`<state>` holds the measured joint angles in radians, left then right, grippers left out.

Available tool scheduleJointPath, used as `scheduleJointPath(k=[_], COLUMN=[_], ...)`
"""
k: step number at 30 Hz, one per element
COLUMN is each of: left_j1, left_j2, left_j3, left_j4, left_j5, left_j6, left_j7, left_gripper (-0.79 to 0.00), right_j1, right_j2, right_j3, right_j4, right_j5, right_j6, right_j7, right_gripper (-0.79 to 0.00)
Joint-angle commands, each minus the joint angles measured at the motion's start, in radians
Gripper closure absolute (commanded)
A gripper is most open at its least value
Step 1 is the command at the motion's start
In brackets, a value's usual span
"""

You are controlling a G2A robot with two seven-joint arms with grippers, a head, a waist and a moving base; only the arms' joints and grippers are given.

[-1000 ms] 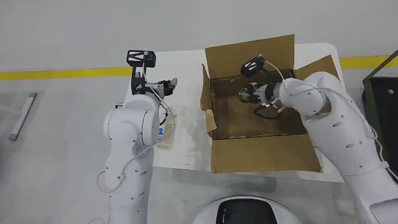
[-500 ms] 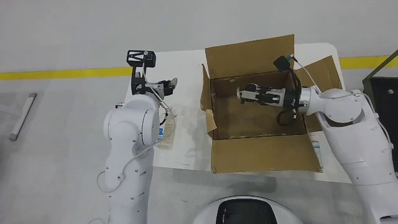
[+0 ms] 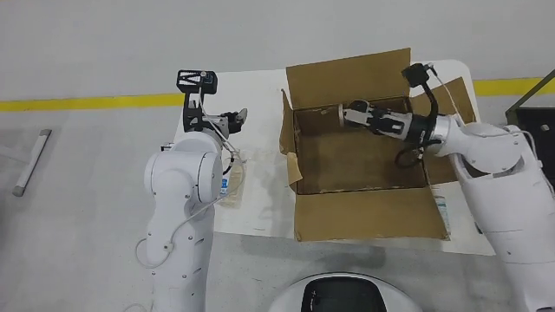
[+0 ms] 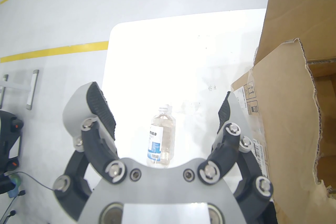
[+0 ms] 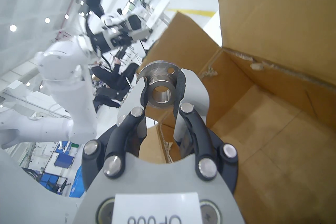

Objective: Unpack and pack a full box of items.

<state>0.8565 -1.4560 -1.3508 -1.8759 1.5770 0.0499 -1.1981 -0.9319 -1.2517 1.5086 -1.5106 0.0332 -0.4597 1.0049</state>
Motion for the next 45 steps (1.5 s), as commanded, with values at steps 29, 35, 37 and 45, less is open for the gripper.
scheduleJointPath(k=[29, 35, 37, 45], left_j1=[0.0, 0.0, 0.0, 0.0], left_j2=[0.0, 0.0, 0.0, 0.0], left_j3=[0.0, 0.0, 0.0, 0.0], left_j4=[0.0, 0.0, 0.0, 0.0], left_j5=[0.0, 0.0, 0.0, 0.0], left_j6=[0.0, 0.0, 0.0, 0.0], left_j7=[0.0, 0.0, 0.0, 0.0], left_gripper=[-0.785, -0.785, -0.785, -0.785], right_j1=[-0.416, -0.432, -0.426, -0.387], right_j2=[0.122, 0.137, 0.144, 0.154], right_j3=[0.585, 0.484, 0.459, 0.344], right_j4=[-0.329, -0.365, -0.361, -0.255], right_j5=[-0.571, -0.838, -0.912, -1.022], right_j6=[0.298, 0.346, 0.343, 0.315], right_j7=[-0.123, -0.041, -0.006, 0.043], right_gripper=[0.0, 0.0, 0.0, 0.0])
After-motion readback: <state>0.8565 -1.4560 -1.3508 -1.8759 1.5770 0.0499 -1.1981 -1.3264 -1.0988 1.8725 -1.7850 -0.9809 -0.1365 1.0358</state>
